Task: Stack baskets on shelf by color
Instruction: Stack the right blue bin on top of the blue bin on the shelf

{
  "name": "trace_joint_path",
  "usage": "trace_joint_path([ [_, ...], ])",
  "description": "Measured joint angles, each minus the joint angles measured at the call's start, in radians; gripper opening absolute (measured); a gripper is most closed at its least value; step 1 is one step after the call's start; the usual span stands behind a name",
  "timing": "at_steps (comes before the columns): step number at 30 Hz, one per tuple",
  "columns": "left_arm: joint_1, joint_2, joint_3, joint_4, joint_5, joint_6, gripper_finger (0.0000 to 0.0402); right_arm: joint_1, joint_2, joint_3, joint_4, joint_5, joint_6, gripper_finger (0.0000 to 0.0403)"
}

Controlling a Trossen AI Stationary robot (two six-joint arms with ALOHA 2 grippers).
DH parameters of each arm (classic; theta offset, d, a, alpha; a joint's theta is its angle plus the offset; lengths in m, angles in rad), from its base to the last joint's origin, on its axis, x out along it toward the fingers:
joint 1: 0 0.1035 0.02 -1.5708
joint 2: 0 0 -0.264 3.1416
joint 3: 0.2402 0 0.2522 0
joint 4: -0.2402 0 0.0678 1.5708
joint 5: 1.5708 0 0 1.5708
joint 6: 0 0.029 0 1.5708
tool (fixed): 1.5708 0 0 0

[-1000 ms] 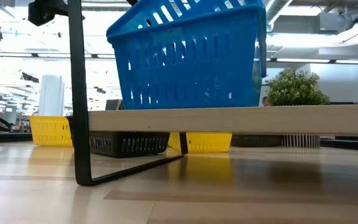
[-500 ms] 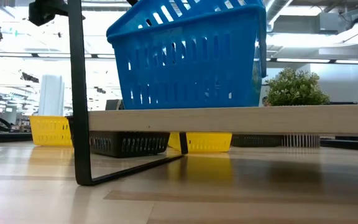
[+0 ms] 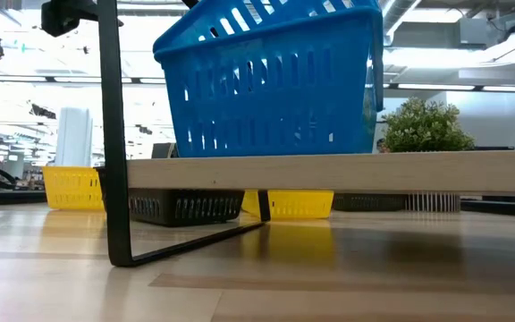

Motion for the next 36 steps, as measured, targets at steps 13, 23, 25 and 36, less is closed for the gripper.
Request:
trace_joint_path([
  [13, 0.000, 0.000, 0.000, 0.006, 0.001, 0.005, 0.0238, -0.009, 0.093, 0.000, -0.012, -0.058, 0.077, 0.0011],
  [23, 0.000, 0.000, 0.000, 0.015, 0.002, 0.000, 0.0238, -0.043, 0.183, 0.000, -0.012, -0.087, 0.041, 0.0014],
  [25, 0.000, 0.000, 0.000, 0.015, 0.002, 0.000, 0.0238, -0.045, 0.187, 0.000, -0.012, -0.102, 0.041, 0.0014],
  [36, 0.000, 0.000, 0.000, 0.015, 0.002, -0.009, 0.0238, -0.028, 0.072, 0.000, -0.012, -0.038, 0.039, 0.0013],
])
